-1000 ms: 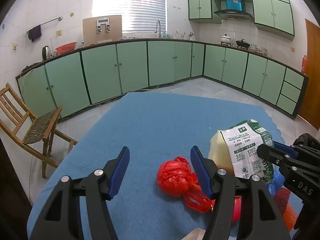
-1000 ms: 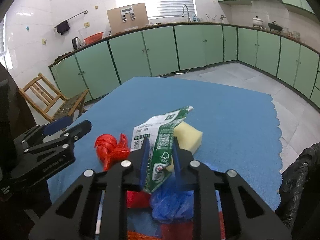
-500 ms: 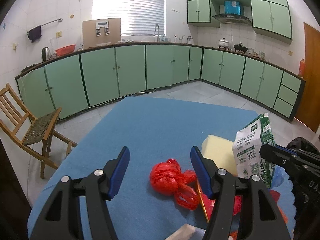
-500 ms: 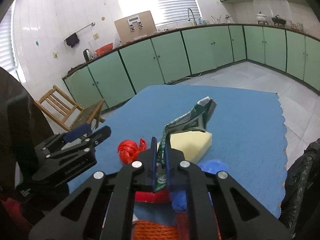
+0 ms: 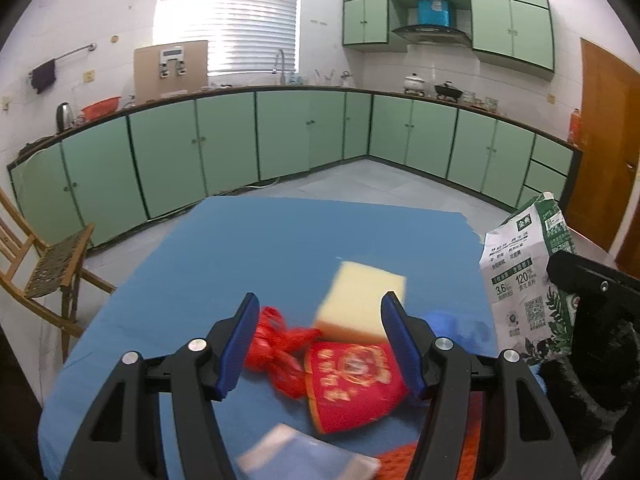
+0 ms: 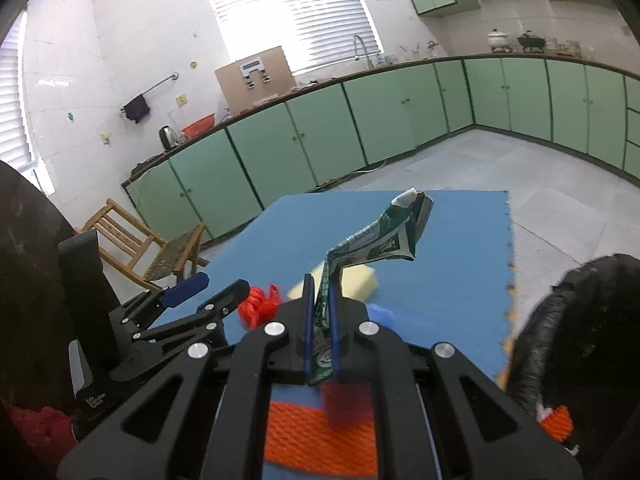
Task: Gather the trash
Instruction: 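Grasp the green-printed milk bag with the right gripper and lift it, then hold the milk bag with the right gripper while the left gripper grasps the blue plastic bag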
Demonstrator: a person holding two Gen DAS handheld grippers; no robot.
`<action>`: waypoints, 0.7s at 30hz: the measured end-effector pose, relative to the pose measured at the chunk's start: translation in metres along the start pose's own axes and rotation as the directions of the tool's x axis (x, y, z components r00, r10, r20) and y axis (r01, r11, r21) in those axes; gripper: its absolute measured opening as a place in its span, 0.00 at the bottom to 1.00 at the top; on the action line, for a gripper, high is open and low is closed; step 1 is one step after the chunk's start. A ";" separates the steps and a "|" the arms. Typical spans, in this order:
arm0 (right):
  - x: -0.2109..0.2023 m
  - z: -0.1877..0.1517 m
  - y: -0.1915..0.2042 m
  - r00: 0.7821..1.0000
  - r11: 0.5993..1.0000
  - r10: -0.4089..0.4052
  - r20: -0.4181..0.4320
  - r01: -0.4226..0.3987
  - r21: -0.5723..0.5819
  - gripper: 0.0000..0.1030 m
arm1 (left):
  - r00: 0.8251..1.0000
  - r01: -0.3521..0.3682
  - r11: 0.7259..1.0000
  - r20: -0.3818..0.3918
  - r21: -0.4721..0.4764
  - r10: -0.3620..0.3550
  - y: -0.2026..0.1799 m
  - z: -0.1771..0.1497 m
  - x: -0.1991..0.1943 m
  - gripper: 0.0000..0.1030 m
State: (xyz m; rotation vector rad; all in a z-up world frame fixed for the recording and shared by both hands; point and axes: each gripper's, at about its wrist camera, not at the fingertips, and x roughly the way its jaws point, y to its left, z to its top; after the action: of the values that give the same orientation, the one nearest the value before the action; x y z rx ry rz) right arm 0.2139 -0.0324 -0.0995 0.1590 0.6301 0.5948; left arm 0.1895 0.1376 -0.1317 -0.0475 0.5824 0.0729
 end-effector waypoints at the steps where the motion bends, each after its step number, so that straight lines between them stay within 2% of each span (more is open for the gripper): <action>1: -0.005 -0.003 -0.004 1.000 1.000 -0.009 -0.003 0.009 0.006 0.05 | 1.000 0.008 1.000 -0.002 0.003 -0.008 -0.003 -0.001 -0.001 0.60; 12: -0.028 -0.029 -0.048 0.995 0.993 -0.091 -0.039 0.094 0.072 0.05 | 0.993 0.103 0.994 -0.056 0.045 -0.100 -0.054 -0.013 0.012 0.60; 21: -0.022 -0.040 -0.064 0.992 0.990 -0.110 -0.064 0.115 0.081 0.05 | 0.989 0.118 0.988 -0.097 0.097 -0.108 -0.084 -0.022 0.032 0.61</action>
State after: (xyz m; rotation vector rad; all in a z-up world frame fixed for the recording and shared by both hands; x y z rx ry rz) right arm 0.2061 -0.0994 -0.1405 0.1848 0.7181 0.4658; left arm 0.2112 0.0545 -0.1659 0.0161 0.6728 -0.0700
